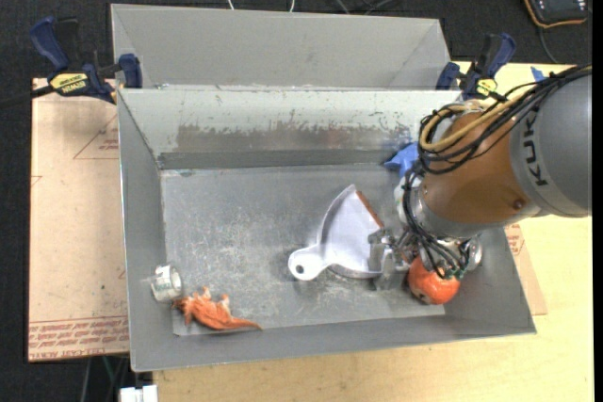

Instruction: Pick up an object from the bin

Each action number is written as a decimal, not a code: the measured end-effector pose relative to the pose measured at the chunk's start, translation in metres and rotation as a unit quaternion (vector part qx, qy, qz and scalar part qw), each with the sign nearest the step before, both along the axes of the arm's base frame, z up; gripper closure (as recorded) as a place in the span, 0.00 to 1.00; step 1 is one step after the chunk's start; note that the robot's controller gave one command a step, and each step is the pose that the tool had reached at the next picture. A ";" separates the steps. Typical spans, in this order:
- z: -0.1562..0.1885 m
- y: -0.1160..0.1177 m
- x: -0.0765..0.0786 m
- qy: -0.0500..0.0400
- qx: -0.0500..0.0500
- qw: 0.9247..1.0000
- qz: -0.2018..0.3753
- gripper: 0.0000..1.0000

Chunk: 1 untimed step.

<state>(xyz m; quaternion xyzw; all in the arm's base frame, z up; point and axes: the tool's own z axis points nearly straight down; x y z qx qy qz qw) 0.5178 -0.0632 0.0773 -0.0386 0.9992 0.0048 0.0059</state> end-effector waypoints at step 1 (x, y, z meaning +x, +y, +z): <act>-0.002 0.006 -0.001 -0.001 -0.001 1.000 0.002 1.00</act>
Offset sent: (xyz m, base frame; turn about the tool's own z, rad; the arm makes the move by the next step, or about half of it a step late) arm -0.0179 0.0084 -0.0073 -0.0223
